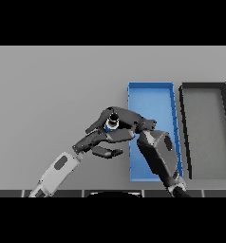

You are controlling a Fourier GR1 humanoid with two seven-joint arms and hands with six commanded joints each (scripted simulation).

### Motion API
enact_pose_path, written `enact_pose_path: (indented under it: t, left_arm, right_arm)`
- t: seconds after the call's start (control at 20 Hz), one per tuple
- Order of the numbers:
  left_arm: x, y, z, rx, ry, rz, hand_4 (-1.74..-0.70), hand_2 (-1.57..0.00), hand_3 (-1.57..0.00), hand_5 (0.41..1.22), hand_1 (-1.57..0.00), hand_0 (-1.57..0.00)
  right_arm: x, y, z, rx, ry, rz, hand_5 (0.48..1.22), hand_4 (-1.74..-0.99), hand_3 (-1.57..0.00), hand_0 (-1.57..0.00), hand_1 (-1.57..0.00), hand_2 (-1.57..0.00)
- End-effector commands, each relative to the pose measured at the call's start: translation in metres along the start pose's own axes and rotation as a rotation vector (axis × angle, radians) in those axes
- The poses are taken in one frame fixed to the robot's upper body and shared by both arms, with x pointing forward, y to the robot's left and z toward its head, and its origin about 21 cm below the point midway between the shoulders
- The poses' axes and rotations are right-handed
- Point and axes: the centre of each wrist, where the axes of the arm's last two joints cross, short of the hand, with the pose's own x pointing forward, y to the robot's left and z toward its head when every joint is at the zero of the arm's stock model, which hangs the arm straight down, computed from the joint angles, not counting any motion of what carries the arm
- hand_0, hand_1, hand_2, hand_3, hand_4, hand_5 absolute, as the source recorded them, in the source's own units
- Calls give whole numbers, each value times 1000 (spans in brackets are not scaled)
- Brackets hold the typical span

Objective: Pick up the blue pipe and place it into the blue bin.

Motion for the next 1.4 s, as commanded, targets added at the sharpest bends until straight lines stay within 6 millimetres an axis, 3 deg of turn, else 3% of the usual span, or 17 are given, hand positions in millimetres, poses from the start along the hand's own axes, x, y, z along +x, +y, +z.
enact_pose_path:
  t: [0.0,0.15,0.35,0.45,0.6,0.9,1.05,1.35]
  left_arm:
    - [-1,1,4,2,-12,-1,-865,-1,0,509,-1,-1]
    - [3,5,3,4,-21,-13,-863,0,1,493,0,0]
    - [0,-1,7,-4,-21,-5,-864,1,1,483,1,1]
    - [4,3,8,7,-8,-8,-856,1,1,484,1,1]
    - [3,4,7,9,9,-16,-841,1,1,477,1,1]
    - [4,8,14,29,21,-40,-825,1,1,461,1,1]
    - [3,7,14,29,19,-42,-828,1,1,463,1,1]
    - [3,5,14,21,7,-37,-829,1,1,470,1,1]
  right_arm:
    - [9,-2,-2,-12,8,-2,1221,-1492,-1571,-1571,-1571,-1571]
    - [52,-12,-13,-15,-63,82,1221,-1494,-1571,-1571,-1571,-1571]
    - [89,-43,-16,-147,-133,139,1221,-1496,-1571,-1571,-1571,-1571]
    - [98,-60,-10,-251,-124,182,1221,-1498,-1571,-1571,-1571,-1571]
    - [95,-96,8,-419,-39,200,1221,-1498,-1571,-1571,-1571,-1571]
    - [50,-144,72,-695,149,90,1221,-1499,-1571,-1571,-1571,-1571]
    - [18,-146,97,-776,252,22,1221,-1499,-1571,-1571,-1571,-1571]
    - [-49,-131,141,-976,484,-94,1221,-1499,-1571,-1571,-1571,-1571]
